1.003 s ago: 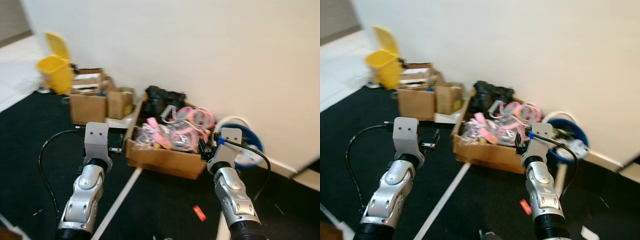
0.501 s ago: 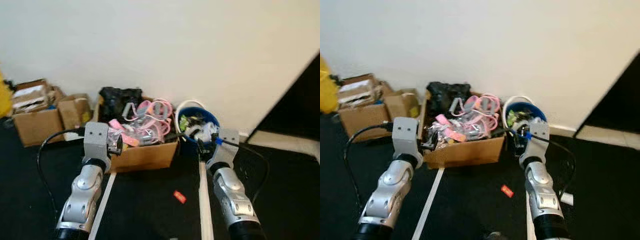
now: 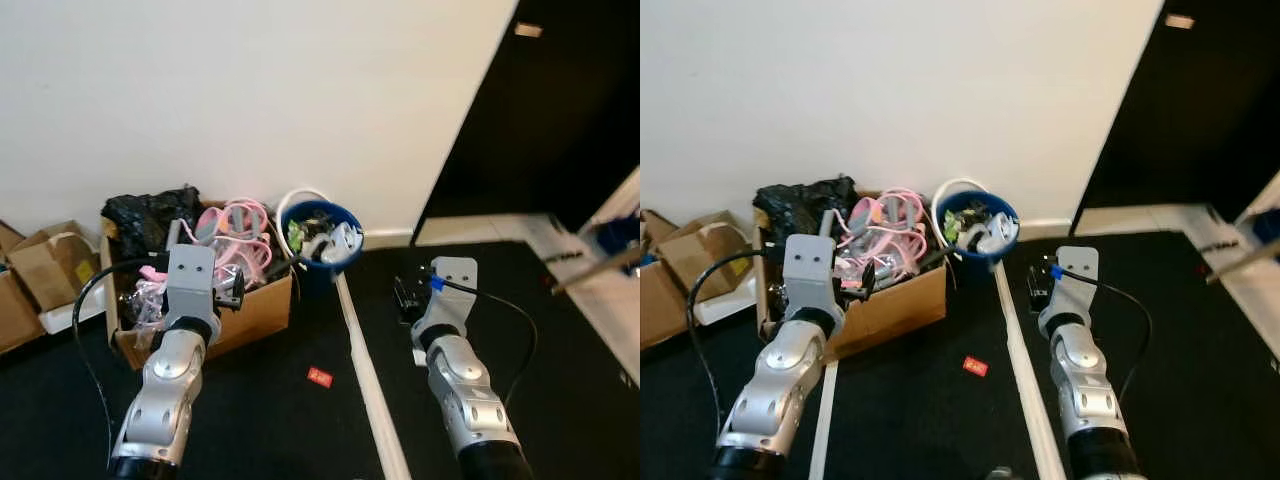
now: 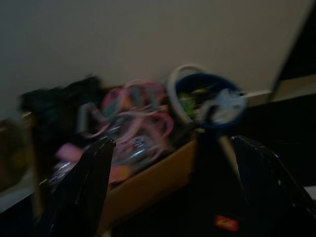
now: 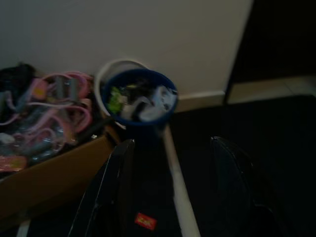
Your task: Picking trash to rubbish bin
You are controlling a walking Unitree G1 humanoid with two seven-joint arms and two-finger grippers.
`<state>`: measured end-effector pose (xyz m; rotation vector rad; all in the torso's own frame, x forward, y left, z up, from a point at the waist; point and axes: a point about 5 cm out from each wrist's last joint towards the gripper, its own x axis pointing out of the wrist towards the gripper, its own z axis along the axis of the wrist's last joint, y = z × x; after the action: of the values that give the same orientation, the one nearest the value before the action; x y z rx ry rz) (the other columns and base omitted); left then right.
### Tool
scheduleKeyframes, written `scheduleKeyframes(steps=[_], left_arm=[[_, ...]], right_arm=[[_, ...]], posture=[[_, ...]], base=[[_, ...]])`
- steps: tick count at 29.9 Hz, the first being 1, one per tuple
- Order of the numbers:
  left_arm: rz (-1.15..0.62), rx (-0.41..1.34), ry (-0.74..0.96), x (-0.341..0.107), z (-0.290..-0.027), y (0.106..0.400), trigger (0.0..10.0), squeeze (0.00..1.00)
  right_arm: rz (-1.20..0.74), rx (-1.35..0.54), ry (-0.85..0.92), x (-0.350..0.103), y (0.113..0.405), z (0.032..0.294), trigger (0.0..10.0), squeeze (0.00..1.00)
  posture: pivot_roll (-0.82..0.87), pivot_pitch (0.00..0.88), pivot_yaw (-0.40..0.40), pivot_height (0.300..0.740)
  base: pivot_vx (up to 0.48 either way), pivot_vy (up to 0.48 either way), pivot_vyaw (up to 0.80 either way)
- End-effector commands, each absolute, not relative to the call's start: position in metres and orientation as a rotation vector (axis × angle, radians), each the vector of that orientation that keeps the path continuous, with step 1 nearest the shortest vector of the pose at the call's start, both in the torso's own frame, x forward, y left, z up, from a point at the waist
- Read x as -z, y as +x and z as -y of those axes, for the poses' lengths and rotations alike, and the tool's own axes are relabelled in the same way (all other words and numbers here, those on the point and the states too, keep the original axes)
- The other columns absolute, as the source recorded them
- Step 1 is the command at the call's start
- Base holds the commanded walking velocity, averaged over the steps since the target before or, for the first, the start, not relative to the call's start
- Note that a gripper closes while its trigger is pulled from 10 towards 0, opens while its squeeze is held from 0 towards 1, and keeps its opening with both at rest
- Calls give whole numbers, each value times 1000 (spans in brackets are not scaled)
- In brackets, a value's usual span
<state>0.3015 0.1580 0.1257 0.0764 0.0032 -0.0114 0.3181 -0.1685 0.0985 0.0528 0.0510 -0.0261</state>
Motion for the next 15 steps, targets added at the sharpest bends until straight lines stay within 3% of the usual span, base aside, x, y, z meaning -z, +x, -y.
scheduleKeyframes(steps=[1,15], left_arm=[[-17,15,77,-122,-156,300,10000,0],[-23,19,64,-121,-155,300,10000,0]], right_arm=[[-61,38,54,-97,317,172,10000,0],[-71,42,51,-95,317,173,10000,0]], posture=[[29,115,-10,740],[27,117,-11,740]], base=[[0,0,-800],[0,0,-800]])
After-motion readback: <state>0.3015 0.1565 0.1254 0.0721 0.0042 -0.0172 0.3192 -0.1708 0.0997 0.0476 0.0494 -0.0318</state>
